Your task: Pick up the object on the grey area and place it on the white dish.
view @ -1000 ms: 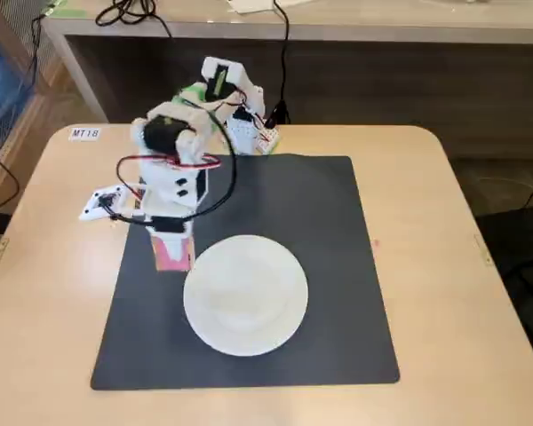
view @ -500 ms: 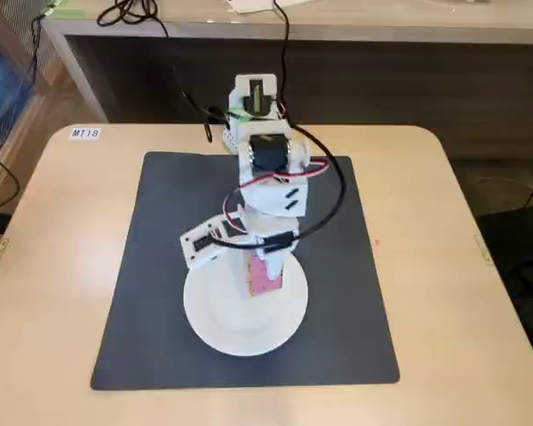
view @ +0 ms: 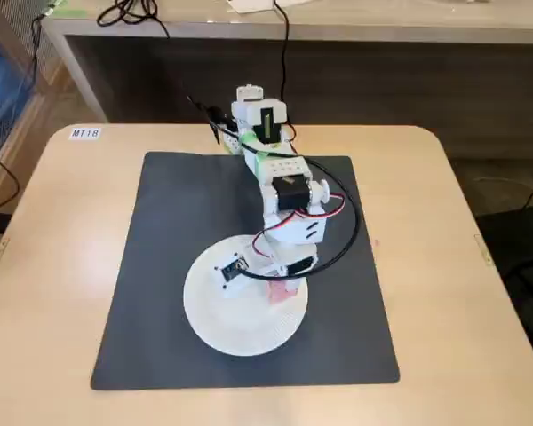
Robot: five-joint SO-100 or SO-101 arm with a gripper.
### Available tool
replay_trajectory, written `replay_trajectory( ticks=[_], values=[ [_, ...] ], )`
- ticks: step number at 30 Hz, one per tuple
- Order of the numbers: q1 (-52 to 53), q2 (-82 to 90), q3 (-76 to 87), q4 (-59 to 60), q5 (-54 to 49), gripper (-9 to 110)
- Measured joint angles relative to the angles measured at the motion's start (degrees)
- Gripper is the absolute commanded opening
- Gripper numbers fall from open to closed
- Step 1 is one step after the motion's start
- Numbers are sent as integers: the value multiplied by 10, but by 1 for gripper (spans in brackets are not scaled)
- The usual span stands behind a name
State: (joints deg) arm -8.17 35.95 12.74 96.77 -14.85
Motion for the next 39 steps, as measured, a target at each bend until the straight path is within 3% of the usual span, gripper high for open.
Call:
replay_trajectory(
  ticks=[25,32,39],
  values=[
    [45,0,0,0,-31,0],
    [52,-18,-4,0,-31,10],
    [52,-28,-6,0,-31,27]
  ],
)
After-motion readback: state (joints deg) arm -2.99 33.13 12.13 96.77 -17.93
